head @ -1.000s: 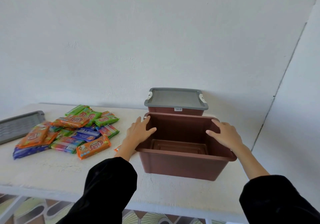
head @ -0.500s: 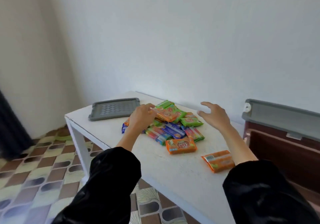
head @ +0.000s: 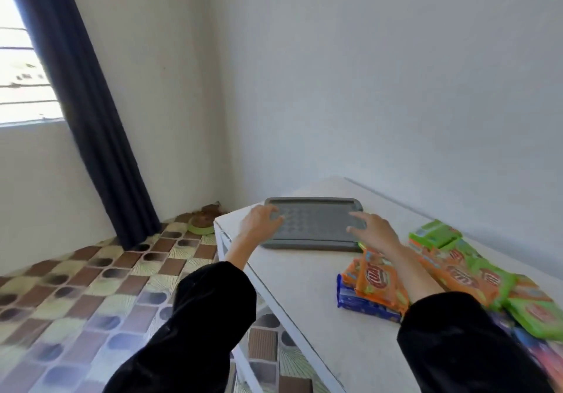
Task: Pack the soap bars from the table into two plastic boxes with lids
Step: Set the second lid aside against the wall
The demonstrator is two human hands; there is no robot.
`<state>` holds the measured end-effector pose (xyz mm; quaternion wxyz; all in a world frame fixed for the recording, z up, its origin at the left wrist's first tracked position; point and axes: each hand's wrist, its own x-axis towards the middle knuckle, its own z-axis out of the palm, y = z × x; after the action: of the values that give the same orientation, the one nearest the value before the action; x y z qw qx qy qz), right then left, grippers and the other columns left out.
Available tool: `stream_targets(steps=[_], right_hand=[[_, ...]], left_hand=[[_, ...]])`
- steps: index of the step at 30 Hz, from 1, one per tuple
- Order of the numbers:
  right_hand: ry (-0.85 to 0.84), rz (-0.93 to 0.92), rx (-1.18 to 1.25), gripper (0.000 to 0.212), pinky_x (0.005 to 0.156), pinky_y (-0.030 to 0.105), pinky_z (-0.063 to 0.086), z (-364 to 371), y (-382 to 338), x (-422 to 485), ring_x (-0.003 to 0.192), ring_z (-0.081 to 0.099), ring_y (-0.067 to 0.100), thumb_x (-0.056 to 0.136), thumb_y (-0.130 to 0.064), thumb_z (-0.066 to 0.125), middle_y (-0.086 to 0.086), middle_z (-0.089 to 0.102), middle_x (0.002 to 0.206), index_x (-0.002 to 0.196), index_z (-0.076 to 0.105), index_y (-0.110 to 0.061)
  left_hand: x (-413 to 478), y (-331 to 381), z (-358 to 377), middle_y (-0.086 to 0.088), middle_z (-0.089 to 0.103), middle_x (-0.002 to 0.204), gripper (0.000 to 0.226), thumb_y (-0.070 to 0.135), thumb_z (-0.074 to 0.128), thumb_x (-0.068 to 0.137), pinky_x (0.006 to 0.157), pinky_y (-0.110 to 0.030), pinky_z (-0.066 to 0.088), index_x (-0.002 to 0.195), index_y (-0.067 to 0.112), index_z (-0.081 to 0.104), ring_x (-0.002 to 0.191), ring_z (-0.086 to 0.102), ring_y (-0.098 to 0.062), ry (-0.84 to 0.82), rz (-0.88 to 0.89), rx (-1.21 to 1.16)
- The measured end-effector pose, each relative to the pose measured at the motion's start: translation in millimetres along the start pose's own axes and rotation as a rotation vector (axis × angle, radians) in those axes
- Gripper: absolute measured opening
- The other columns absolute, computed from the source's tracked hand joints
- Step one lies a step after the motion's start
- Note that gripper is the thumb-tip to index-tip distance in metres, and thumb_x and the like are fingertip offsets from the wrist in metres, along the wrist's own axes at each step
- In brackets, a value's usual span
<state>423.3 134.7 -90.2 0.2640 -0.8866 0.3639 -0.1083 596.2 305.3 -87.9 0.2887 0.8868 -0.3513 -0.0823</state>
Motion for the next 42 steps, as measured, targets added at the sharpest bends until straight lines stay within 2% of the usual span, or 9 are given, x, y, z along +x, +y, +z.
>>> stream_targets(steps=[4, 8, 12, 15, 21, 27, 31, 38, 42], right_hand=[[-0.07, -0.016, -0.038, 0.049, 0.1, 0.031, 0.037, 26.1, -1.7, 44.3, 0.122, 0.051, 0.027, 0.091, -0.033, 0.054, 0.011, 0.044, 0.143, 0.137, 0.044, -0.022], [-0.064, 0.04, -0.139, 0.056, 0.111, 0.038, 0.026, 42.3, 8.3, 77.8, 0.139, 0.026, 0.031, 0.089, -0.046, 0.052, 0.016, 0.025, 0.151, 0.14, 0.039, -0.028], [-0.065, 0.238, -0.177, 0.072, 0.112, 0.047, 0.022, 49.6, 29.4, 96.3, 0.14, 0.012, 0.041, 0.084, -0.064, 0.046, 0.019, 0.005, 0.155, 0.145, 0.023, -0.034], [-0.088, 0.274, -0.15, 0.075, 0.109, 0.044, 0.028, 55.6, 36.6, 104.6, 0.138, 0.019, 0.038, 0.08, -0.069, 0.047, 0.018, 0.019, 0.152, 0.144, 0.028, -0.034], [0.069, 0.288, 0.202, 0.074, 0.108, 0.042, 0.029, 41.1, 31.4, 110.7, 0.135, 0.027, 0.032, 0.075, -0.053, 0.068, 0.015, 0.031, 0.146, 0.14, 0.037, -0.034], [0.439, 0.123, 0.515, 0.084, 0.109, 0.03, 0.025, -18.1, 23.7, 77.6, 0.131, 0.026, 0.029, 0.073, -0.033, 0.076, 0.014, 0.026, 0.137, 0.143, 0.031, -0.031], [0.723, 0.082, 0.473, 0.084, 0.106, 0.024, 0.023, -84.3, 50.6, 41.3, 0.13, 0.024, 0.026, 0.076, -0.028, 0.075, 0.015, 0.023, 0.137, 0.145, 0.027, -0.028], [1.063, 0.272, 0.191, 0.078, 0.103, 0.021, 0.025, -182.7, 174.9, -57.7, 0.131, 0.024, 0.029, 0.081, -0.021, 0.07, 0.016, 0.021, 0.14, 0.145, 0.027, -0.028], [1.127, 0.418, 0.098, 0.077, 0.101, 0.022, 0.02, -203.6, 246.4, -98.9, 0.132, 0.023, 0.035, 0.08, -0.016, 0.071, 0.022, 0.023, 0.14, 0.144, 0.03, -0.023]], left_hand=[[30.6, -19.0, 22.9, -0.016, 0.046, 0.132, 0.043, 0.033, 0.05, 0.093, 0.1, -0.036, 0.037, 0.131, 0.014, 0.049, 0.121, 0.046, -0.03, -0.062, -0.059, -0.007], [56.9, -30.4, 42.2, -0.019, 0.034, 0.138, 0.051, 0.039, 0.046, 0.093, 0.106, -0.042, 0.032, 0.14, 0.023, 0.037, 0.129, 0.035, -0.036, -0.112, -0.144, 0.025], [79.0, -32.5, 62.8, -0.02, 0.018, 0.149, 0.058, 0.049, 0.038, 0.093, 0.112, -0.05, 0.017, 0.145, 0.031, 0.021, 0.139, 0.015, -0.038, -0.177, -0.231, 0.131], [87.3, -23.1, 74.4, -0.017, 0.008, 0.154, 0.057, 0.053, 0.037, 0.092, 0.113, -0.055, 0.005, 0.144, 0.036, 0.023, 0.144, 0.002, -0.034, -0.185, -0.265, 0.125], [91.4, 10.1, 59.7, -0.018, 0.019, 0.147, 0.058, 0.05, 0.055, 0.085, 0.109, -0.048, 0.024, 0.139, 0.036, 0.038, 0.135, 0.02, -0.038, 0.061, -0.344, -0.145], [87.0, 94.1, 16.4, -0.017, 0.008, 0.149, 0.077, 0.045, 0.071, 0.075, 0.111, -0.048, 0.02, 0.141, 0.037, 0.033, 0.134, 0.014, -0.039, 0.432, -0.002, -0.195], [84.8, 177.0, 25.7, -0.017, 0.007, 0.15, 0.085, 0.042, 0.076, 0.07, 0.113, -0.05, 0.021, 0.141, 0.04, 0.03, 0.135, 0.014, -0.036, 0.53, 0.296, -0.252], [54.4, 316.7, 138.4, -0.017, 0.007, 0.149, 0.091, 0.031, 0.08, 0.067, 0.106, -0.051, 0.035, 0.141, 0.042, 0.029, 0.133, 0.017, -0.035, 0.252, 0.623, -0.507], [34.0, 369.3, 209.7, -0.017, 0.009, 0.148, 0.087, 0.024, 0.079, 0.07, 0.111, -0.041, 0.028, 0.142, 0.036, 0.032, 0.134, 0.016, -0.035, 0.054, 0.753, -0.568]])
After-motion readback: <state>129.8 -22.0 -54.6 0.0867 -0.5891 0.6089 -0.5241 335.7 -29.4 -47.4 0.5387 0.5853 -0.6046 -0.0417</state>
